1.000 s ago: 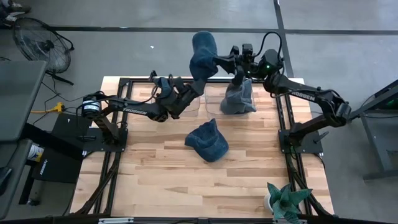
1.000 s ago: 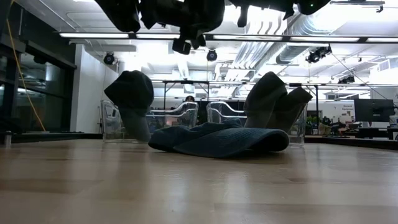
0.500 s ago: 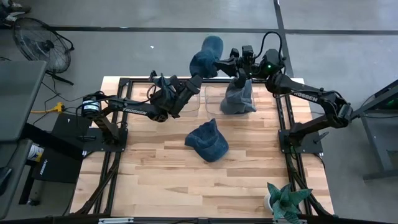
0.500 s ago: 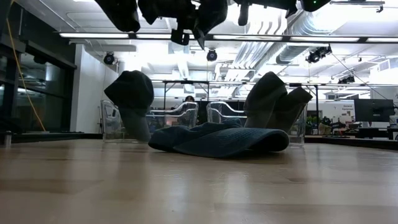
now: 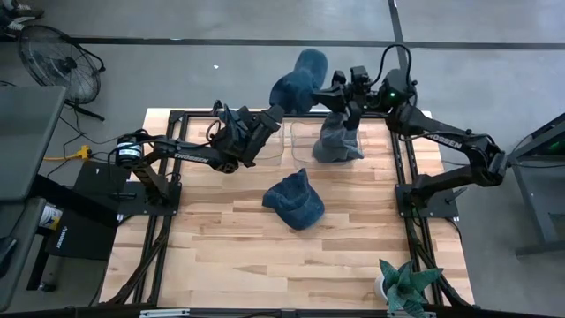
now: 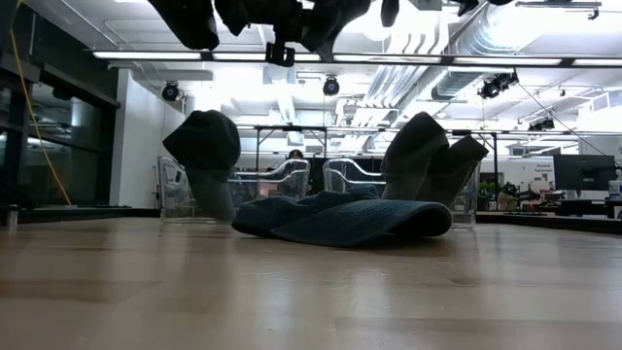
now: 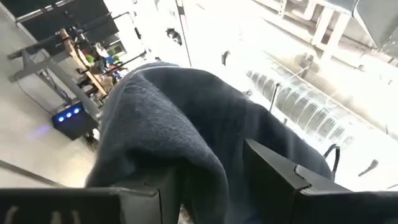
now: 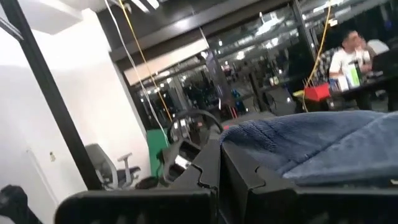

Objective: Pick & Place hat
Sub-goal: Put the left blue cap into the left transparent bin

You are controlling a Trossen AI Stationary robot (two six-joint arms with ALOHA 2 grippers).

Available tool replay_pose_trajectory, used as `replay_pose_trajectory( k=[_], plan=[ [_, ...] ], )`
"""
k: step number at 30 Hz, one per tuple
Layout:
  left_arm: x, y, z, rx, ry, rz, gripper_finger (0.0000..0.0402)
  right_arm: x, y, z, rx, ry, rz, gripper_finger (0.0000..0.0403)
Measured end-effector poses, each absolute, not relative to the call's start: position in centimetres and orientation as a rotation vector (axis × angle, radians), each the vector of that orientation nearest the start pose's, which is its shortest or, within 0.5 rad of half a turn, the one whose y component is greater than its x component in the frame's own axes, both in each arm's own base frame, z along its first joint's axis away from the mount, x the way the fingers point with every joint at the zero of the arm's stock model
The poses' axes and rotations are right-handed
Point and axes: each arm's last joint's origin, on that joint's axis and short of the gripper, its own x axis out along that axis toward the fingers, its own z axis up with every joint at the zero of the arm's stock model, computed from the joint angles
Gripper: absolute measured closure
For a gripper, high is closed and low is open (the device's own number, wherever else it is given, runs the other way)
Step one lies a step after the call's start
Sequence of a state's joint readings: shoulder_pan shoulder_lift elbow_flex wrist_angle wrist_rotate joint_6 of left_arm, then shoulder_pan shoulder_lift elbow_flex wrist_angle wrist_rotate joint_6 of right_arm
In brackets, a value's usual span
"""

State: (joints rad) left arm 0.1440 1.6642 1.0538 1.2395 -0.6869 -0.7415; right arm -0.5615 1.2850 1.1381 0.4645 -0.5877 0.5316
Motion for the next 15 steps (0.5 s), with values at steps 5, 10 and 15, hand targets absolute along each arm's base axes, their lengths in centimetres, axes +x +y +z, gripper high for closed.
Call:
replay_pose_trajectory(
  k=[5,10,15],
  plan=[
    [34.7,6.8,32.8,-0.863,-0.894,0.493,0.0245,25.2,-13.5,40.2,0.351,-0.187,0.095,0.0403],
    [34.8,6.8,32.8,-0.869,-0.886,0.473,0.0245,25.2,-12.8,40.5,0.331,-0.197,0.116,0.0403],
    [34.9,6.8,32.7,-0.886,-0.877,0.470,0.0245,24.4,-12.4,41.4,0.298,-0.232,0.115,0.0403]
  ],
)
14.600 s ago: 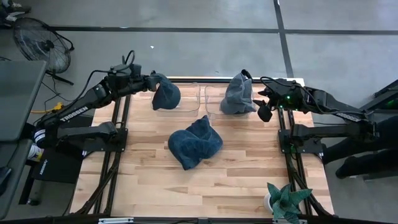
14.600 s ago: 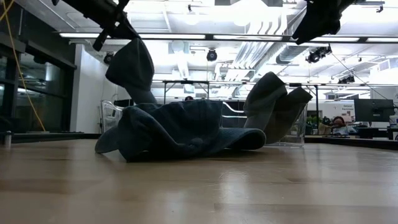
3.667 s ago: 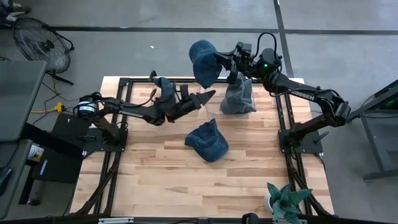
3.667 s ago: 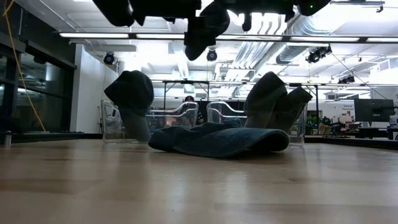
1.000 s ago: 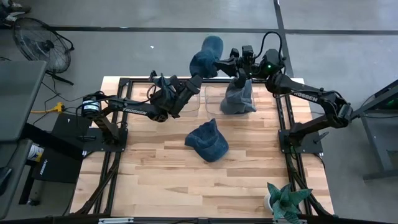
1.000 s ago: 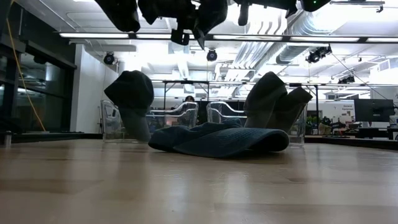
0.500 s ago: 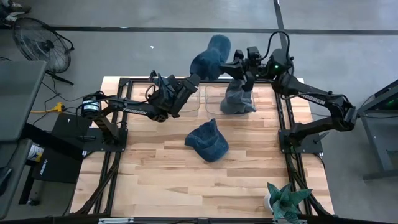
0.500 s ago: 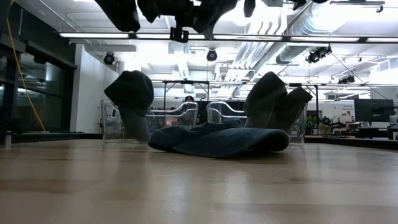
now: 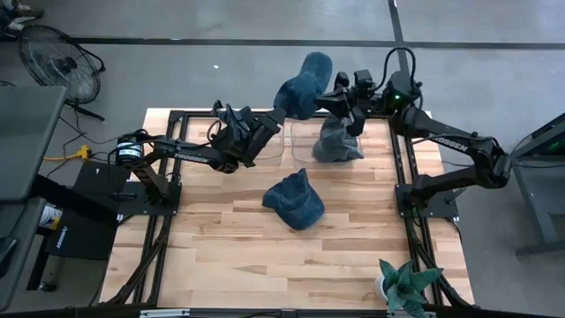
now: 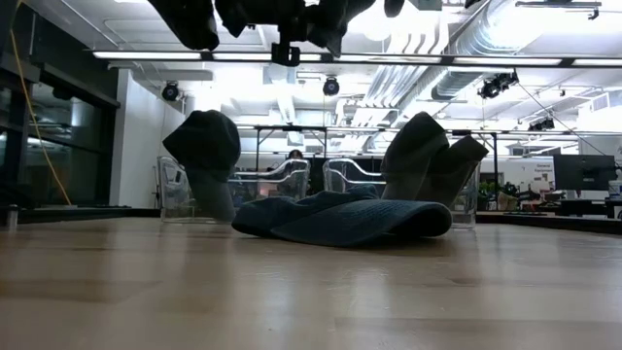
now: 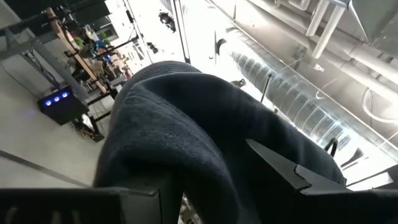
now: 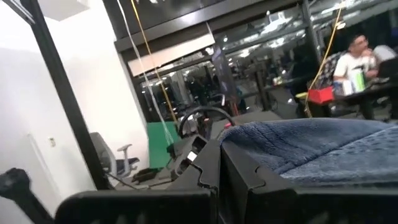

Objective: Pick & Place hat
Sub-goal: Put the left blue cap into the left transparent bin

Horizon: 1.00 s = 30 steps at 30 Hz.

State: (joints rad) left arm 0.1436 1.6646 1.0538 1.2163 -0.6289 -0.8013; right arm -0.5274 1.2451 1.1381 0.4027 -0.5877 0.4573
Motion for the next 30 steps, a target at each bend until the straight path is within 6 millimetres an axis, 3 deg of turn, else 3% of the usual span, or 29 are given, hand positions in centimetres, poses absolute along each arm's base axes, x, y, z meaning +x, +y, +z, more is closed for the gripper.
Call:
replay_pose_trajectory(
  k=[16,20,25,30],
  plan=[
    [34.9,6.7,32.7,-0.964,-0.897,0.414,0.0249,24.9,-12.0,40.7,0.268,-0.172,0.110,0.0403],
    [34.8,6.7,32.8,-0.977,-0.909,0.407,0.0287,24.8,-12.2,40.7,0.263,-0.174,0.105,0.0403],
    [34.8,6.7,32.8,-0.981,-0.912,0.404,0.0382,24.8,-12.2,40.7,0.259,-0.173,0.103,0.0403],
    [34.8,6.7,32.8,-0.985,-0.913,0.399,0.0393,24.8,-12.3,40.4,0.256,-0.150,0.098,0.0402]
  ],
)
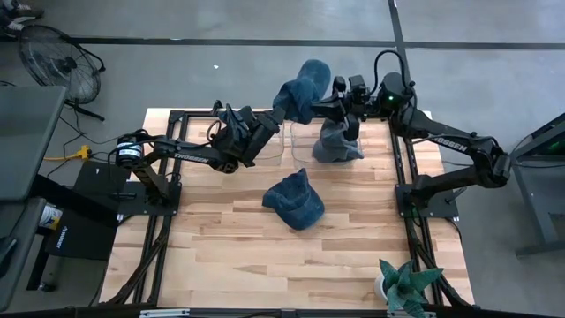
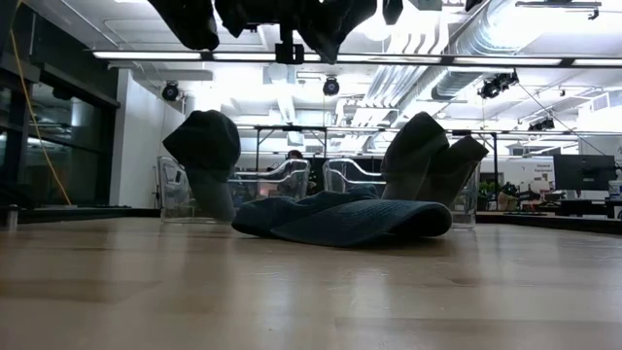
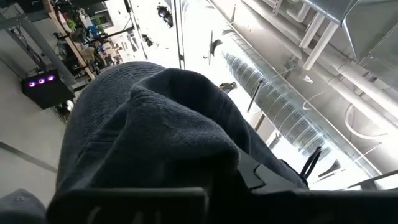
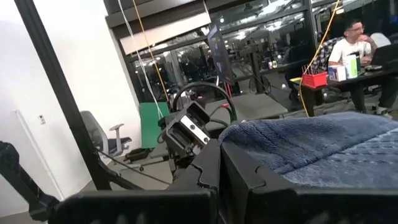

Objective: Pick & Place hat
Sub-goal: Put the left blue cap into the left transparent bin

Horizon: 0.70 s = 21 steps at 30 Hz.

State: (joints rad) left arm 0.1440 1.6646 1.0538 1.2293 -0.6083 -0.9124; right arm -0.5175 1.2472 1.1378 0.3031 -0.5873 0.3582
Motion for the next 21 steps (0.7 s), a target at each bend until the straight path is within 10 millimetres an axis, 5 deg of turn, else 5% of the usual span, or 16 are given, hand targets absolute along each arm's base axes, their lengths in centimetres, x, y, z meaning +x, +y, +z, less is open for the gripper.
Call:
replay_pose_trajectory(
  k=[9,21],
  plan=[
    [34.8,6.7,32.8,-0.962,-0.909,0.408,0.0398,24.6,-12.5,40.2,0.241,-0.124,0.127,0.0379],
    [34.5,6.7,33.3,-0.929,-0.957,0.383,0.0400,22.4,-14.5,40.6,0.343,-0.093,0.196,0.0218]
  ],
)
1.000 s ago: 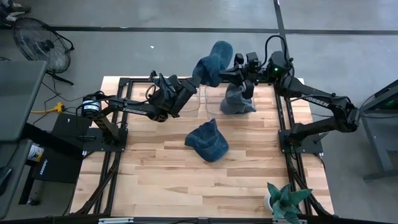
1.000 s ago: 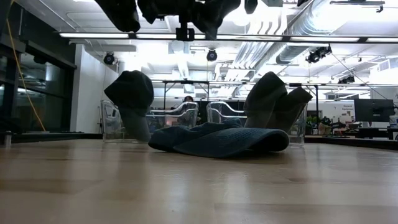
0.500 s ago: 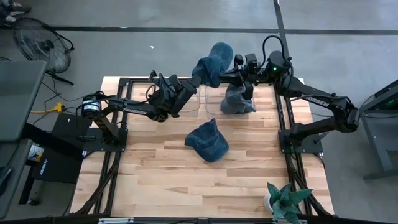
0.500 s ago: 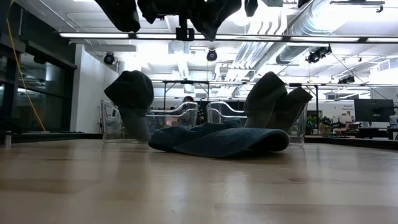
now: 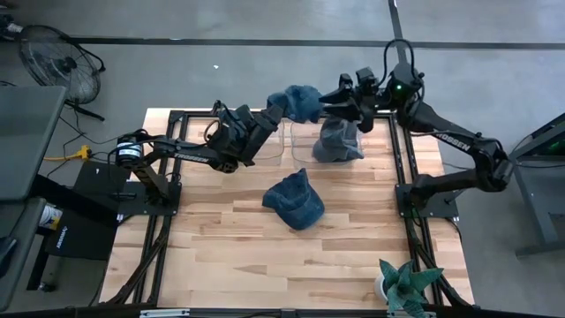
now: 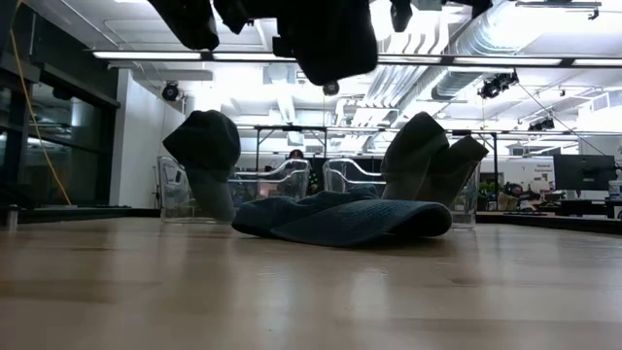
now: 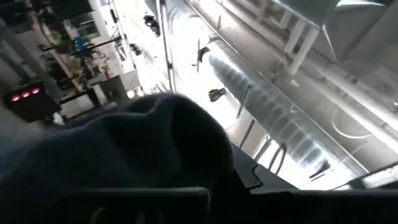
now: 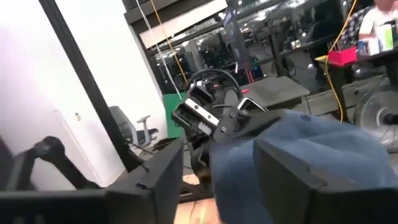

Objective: Pick & Place hat
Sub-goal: Put the left blue cap into the left transparent bin

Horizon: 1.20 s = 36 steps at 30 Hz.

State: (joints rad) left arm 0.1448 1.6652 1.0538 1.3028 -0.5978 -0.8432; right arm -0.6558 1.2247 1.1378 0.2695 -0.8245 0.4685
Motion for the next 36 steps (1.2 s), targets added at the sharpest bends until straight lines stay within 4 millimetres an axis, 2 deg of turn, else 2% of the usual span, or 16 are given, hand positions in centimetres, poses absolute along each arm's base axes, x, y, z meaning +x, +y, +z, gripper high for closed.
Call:
replay_pose_trajectory(
  k=[3,8,12,17,27,36],
  plan=[
    [34.4,6.8,33.5,-0.903,-0.943,0.390,0.0400,21.4,-15.1,40.8,0.348,-0.082,0.211,0.0199],
    [33.1,7.8,35.1,-0.874,-0.908,0.344,0.0401,19.6,-16.0,41.1,0.347,-0.072,0.184,0.0195],
    [32.1,8.9,36.1,-0.851,-0.784,0.313,0.0401,18.4,-16.5,41.1,0.356,-0.053,0.151,0.0194],
    [29.7,10.7,37.2,-0.869,-0.595,0.318,0.0401,17.6,-17.2,40.5,0.372,-0.009,0.123,0.0194],
    [24.3,14.9,37.1,-0.998,-0.252,0.315,0.0401,17.3,-17.8,39.2,0.375,0.055,-0.011,0.0194],
    [21.6,18.3,35.7,-1.153,-0.039,0.182,0.0402,17.2,-18.2,38.3,0.442,0.107,-0.169,0.0194]
  ],
)
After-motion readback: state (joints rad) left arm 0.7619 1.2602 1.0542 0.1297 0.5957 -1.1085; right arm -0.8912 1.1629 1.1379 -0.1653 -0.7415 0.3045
